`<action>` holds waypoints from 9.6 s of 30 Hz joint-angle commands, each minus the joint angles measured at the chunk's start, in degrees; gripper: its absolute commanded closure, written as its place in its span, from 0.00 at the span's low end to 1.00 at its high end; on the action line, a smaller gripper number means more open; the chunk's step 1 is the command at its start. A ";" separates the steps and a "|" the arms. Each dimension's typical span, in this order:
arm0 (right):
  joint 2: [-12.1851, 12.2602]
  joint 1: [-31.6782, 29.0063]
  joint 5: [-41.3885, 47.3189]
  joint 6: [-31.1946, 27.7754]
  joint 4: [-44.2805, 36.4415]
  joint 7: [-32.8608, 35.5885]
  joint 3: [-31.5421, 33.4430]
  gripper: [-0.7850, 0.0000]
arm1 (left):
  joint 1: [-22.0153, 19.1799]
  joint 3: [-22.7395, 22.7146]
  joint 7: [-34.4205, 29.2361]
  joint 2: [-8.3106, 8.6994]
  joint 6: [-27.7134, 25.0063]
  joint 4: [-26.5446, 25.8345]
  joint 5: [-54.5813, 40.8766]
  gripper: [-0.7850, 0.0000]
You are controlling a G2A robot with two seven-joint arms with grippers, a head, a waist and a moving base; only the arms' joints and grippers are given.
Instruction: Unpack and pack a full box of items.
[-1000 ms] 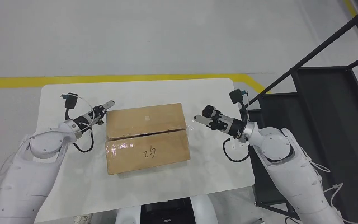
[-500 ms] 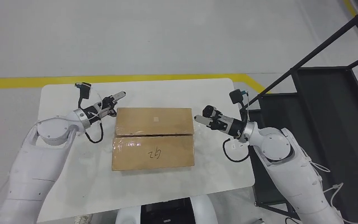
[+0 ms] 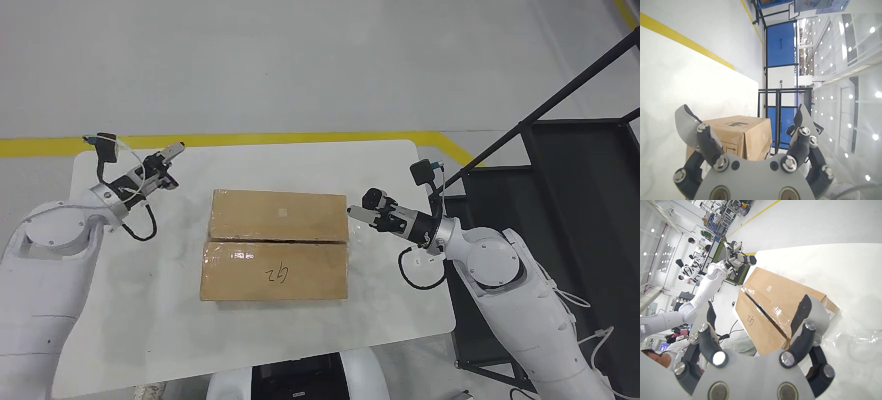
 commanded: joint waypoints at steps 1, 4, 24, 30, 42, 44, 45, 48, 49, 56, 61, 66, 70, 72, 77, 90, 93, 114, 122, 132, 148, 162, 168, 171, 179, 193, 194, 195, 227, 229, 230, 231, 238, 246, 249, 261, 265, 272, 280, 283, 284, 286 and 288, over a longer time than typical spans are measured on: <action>0.00 0.00 0.00 0.00 0.00 0.00 0.00 0.00 | 2.89 -4.24 -0.22 0.79 0.14 -2.99 -0.18 0.00; 0.17 -0.56 0.84 0.31 0.52 2.96 0.03 0.00 | 7.37 -8.35 -0.68 1.54 0.54 -7.42 -0.53 0.00; 0.99 -5.40 3.92 4.73 0.41 12.99 -2.73 0.00 | 16.38 -13.95 3.53 2.16 3.34 -13.62 1.70 0.00; 0.63 -3.75 2.71 8.19 2.39 9.66 -4.74 0.00 | 16.38 -13.95 3.53 2.16 3.34 -13.62 1.70 0.00; -0.33 1.62 6.69 9.45 6.36 6.35 -8.15 0.00 | 16.38 -13.95 3.53 2.16 3.34 -13.62 1.70 0.00; -0.55 2.63 7.57 9.43 7.15 5.41 -8.72 0.00 | 16.38 -13.95 3.53 2.16 3.34 -13.62 1.70 0.00; -0.69 3.14 8.09 9.52 7.63 4.84 -9.07 0.00 | 16.38 -13.95 3.53 2.16 3.34 -13.62 1.70 0.00; -1.26 4.88 11.30 10.23 9.02 1.99 -10.03 0.00 | 16.38 -13.95 3.53 2.16 3.34 -13.62 1.70 0.00; -1.48 5.50 12.67 10.65 9.46 0.95 -10.37 0.00 | 16.38 -13.95 3.53 2.16 3.34 -13.62 1.70 0.00; -2.96 9.82 19.86 12.71 12.08 -3.99 -13.24 0.00 | 16.38 -13.95 3.53 2.16 3.34 -13.62 1.70 0.00; -4.09 12.66 26.58 14.63 13.30 -6.93 -14.74 0.00 | 16.38 -13.95 3.53 2.16 3.34 -13.62 1.70 0.00; -4.22 13.61 26.45 16.27 12.92 -3.22 -15.56 0.00 | 16.38 -13.95 3.53 2.16 3.34 -13.62 1.70 0.00; -3.93 12.62 25.02 18.79 12.54 -0.88 -15.15 0.00 | 16.38 -13.95 3.53 2.16 3.34 -13.62 1.70 0.00; -3.94 11.96 26.13 19.35 12.19 -0.73 -14.87 0.00 | 16.38 -13.95 3.53 2.16 3.34 -13.62 1.70 0.00; -4.43 11.67 30.17 19.68 10.58 -2.26 -15.17 0.00 | 16.68 -13.83 4.32 2.09 3.35 -13.90 1.77 0.00; -8.13 25.62 26.07 15.16 21.30 -13.01 -23.68 0.00 | 18.82 -16.28 4.48 2.16 3.26 -15.43 0.92 0.00; -9.22 29.37 25.24 13.33 25.46 -14.46 -25.61 0.00 | 19.32 -16.94 4.11 2.20 3.12 -15.66 0.67 0.00; -16.42 43.48 18.25 11.84 50.90 -19.62 -36.75 0.00 | 19.87 -16.21 2.99 2.00 4.35 -16.73 0.91 0.00; -17.17 44.47 18.94 10.16 52.92 -18.15 -35.16 0.00 | 19.45 -15.63 2.80 1.88 4.61 -16.56 0.78 0.00; -13.20 38.61 21.70 5.18 40.70 -2.15 -23.44 0.00 | 19.23 -15.62 3.91 1.70 4.65 -16.04 0.34 0.00; -6.41 13.76 16.62 4.19 19.62 19.21 -6.63 0.00 | 19.10 -15.07 3.74 1.51 3.46 -15.97 0.77 0.00; -6.24 11.56 9.97 3.76 17.68 14.78 -9.43 0.00 | 19.44 -15.16 4.37 1.38 3.22 -15.78 1.32 0.00; -6.18 11.26 10.17 3.26 18.14 10.42 -8.29 0.00 | 19.69 -15.27 4.64 1.31 3.37 -15.70 1.26 0.00; -6.12 11.32 9.85 3.00 18.32 9.63 -8.10 0.00 | 19.72 -15.25 4.69 1.27 3.40 -15.75 1.30 0.00; -5.95 10.77 9.95 2.10 18.11 12.47 -9.38 0.00 | 19.59 -15.11 4.86 1.17 3.49 -15.62 1.39 0.00; -5.08 8.44 29.42 -0.14 12.04 28.81 -7.11 0.00 | 19.23 -14.94 5.05 1.02 3.93 -15.42 1.64 0.00; -4.96 7.98 30.52 -0.01 11.16 30.64 -7.10 0.00 | 19.24 -14.92 5.06 1.01 3.92 -15.40 1.65 0.00; -4.83 7.47 31.23 0.15 10.22 32.60 -7.19 0.00 | 19.25 -14.89 5.08 1.00 3.99 -15.34 1.64 0.00; -1.30 -10.23 -6.36 -0.13 -6.39 25.70 -8.25 0.00 | 20.70 -15.87 5.18 0.76 3.68 -16.48 1.43 0.00; -1.29 -10.37 -6.42 0.06 -6.60 25.01 -8.23 0.00 | 20.86 -16.11 5.50 0.75 3.56 -16.49 1.45 0.00; -1.29 -10.37 -6.42 0.06 -6.60 25.01 -8.23 0.00 | 20.89 -16.16 5.61 0.75 3.54 -16.48 1.44 0.00; -1.29 -10.37 -6.42 0.06 -6.60 25.01 -8.23 0.00 | 20.89 -16.16 5.61 0.75 3.54 -16.48 1.44 0.00; -1.29 -10.37 -6.42 0.06 -6.60 25.01 -8.23 0.00 | 20.89 -16.16 5.61 0.75 3.54 -16.48 1.44 0.00; -1.29 -10.37 -6.42 0.06 -6.60 25.01 -8.23 0.00 | 20.89 -16.16 5.61 0.75 3.54 -16.48 1.44 0.00; -1.43 -9.88 -8.67 0.02 -4.71 25.51 -11.52 0.00 | 20.89 -16.16 5.61 0.75 3.54 -16.48 1.44 0.00; -2.20 -5.68 -17.78 0.04 1.69 19.16 -20.09 0.00 | 20.89 -16.16 5.61 0.75 3.54 -16.48 1.44 0.00; -2.36 -4.86 -18.75 -0.24 3.04 16.98 -21.46 0.00 | 20.89 -16.16 5.61 0.75 3.54 -16.48 1.44 0.00; -2.42 -3.46 -20.77 -1.04 4.99 14.62 -22.90 0.00 | 20.89 -16.16 5.61 0.75 3.54 -16.48 1.44 0.00; -2.10 -2.25 -6.73 -6.90 3.30 16.06 -21.53 0.00 | 20.89 -16.16 5.61 0.75 3.54 -16.48 1.44 0.00; -1.89 -1.14 -1.42 -5.20 1.20 17.51 -20.16 0.00 | 20.89 -16.16 5.61 0.75 3.54 -16.48 1.44 0.00; -1.88 -0.49 0.13 -4.36 0.55 18.23 -20.10 0.00 | 21.02 -16.11 6.02 0.72 3.55 -16.56 1.56 0.00; -2.04 1.47 3.03 -2.07 0.22 18.90 -20.28 0.00 | 21.43 -16.14 6.64 0.67 3.55 -16.93 1.79 0.00; -2.45 3.95 6.11 1.11 1.40 18.93 -21.39 0.00 | 21.76 -16.66 7.15 0.70 3.53 -17.08 2.20 0.00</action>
